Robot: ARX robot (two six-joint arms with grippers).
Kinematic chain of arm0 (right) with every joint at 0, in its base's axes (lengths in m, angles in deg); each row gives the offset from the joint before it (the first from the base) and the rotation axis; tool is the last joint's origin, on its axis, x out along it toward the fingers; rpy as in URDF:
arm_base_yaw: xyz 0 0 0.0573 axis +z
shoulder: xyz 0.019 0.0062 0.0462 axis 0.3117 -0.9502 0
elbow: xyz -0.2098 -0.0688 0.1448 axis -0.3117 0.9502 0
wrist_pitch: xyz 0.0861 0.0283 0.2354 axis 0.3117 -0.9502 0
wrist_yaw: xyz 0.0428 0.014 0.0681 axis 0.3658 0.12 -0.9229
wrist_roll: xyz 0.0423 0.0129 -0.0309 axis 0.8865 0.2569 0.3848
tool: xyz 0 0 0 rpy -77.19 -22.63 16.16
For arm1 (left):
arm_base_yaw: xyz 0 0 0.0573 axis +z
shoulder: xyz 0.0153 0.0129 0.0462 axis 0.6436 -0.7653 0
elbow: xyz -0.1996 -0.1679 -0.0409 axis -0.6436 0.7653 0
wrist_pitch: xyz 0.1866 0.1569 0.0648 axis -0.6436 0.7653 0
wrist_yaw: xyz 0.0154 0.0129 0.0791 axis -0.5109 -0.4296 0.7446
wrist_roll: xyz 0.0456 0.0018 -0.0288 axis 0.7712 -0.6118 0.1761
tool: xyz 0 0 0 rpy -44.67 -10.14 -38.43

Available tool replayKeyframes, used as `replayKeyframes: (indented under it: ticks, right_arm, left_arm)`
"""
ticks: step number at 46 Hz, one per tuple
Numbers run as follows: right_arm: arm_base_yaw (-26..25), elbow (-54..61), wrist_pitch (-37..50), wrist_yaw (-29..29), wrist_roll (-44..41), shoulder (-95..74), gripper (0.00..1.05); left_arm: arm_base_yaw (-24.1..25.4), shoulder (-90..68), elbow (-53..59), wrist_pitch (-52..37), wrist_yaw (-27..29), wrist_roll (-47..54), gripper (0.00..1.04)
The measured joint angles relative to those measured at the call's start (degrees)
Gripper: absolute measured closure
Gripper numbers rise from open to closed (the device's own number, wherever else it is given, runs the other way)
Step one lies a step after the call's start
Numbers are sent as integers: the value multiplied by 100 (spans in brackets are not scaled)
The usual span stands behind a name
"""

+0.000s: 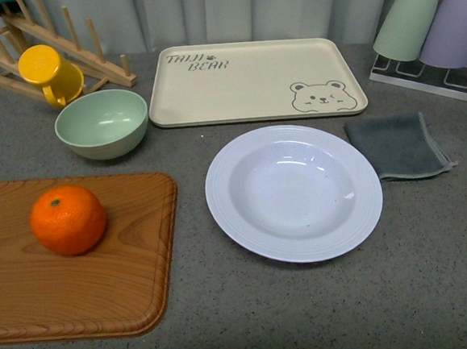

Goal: Place orange and plate with both arms

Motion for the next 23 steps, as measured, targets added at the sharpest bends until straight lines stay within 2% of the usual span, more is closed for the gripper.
replayKeyframes:
  ticks: [23]
  right_arm:
    - [-2,0,0,0,0,0,9]
  left_arm:
    - [0,0,0,0,0,0,6]
